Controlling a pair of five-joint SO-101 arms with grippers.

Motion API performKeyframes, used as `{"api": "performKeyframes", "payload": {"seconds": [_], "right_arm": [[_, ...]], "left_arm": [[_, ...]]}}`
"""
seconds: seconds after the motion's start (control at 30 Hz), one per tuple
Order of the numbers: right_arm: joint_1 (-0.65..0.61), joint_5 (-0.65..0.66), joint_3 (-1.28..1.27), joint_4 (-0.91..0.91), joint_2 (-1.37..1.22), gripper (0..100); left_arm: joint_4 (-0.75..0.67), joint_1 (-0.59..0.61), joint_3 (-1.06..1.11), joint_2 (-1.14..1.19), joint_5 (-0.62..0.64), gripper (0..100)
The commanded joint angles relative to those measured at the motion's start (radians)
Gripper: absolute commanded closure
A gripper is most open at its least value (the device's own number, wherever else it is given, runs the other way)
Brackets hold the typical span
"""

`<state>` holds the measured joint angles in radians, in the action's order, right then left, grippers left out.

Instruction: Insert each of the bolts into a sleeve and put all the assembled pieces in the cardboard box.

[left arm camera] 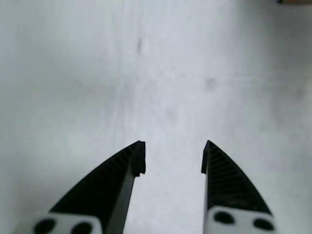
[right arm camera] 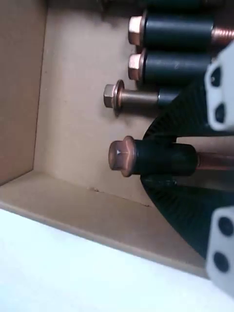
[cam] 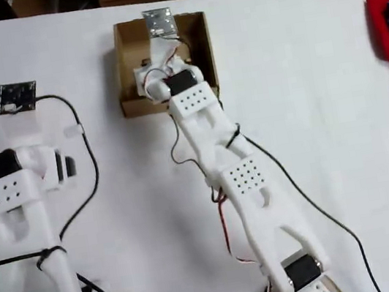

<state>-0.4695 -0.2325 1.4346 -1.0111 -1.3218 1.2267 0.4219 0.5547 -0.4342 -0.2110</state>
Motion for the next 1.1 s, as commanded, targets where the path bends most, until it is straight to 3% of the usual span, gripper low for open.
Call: {"api": "performKeyframes", "payload": {"seconds": [0.0, 0.1, 0.37, 0.53, 0.63, 0.77, 0.83, 1.07], "right_arm": [[0.021, -0.006, 0.009, 0.004, 0.025, 91.6], [0.038, -0.008, 0.018, 0.004, 0.031, 84.6], [0.136, -0.005, 0.137, -0.033, 0.038, 93.1], [0.189, -0.002, 0.230, -0.236, 0.140, 96.4], [0.208, -0.002, 0.233, -0.479, 0.292, 96.1], [0.205, -0.002, 0.230, -0.757, 0.526, 96.4], [0.213, -0.002, 0.221, -0.759, 0.628, 96.4], [0.302, -0.002, 0.221, -0.763, 0.895, 96.8]], "left_arm": [[-0.006, 0.012, -0.002, -0.006, -0.005, 80], [-0.006, 0.012, -0.002, -0.006, -0.005, 80], [0.006, 0.012, -0.002, -0.006, -0.005, 80], [0.015, 0.008, -0.079, -0.009, -0.005, 80], [0.109, 0.006, -0.225, -0.009, -0.003, 80], [0.382, -0.028, -0.487, -0.046, -0.003, 80], [0.540, -0.060, -0.576, -0.100, -0.003, 80], [0.543, -0.074, -0.363, -0.396, -0.003, 79]]}}
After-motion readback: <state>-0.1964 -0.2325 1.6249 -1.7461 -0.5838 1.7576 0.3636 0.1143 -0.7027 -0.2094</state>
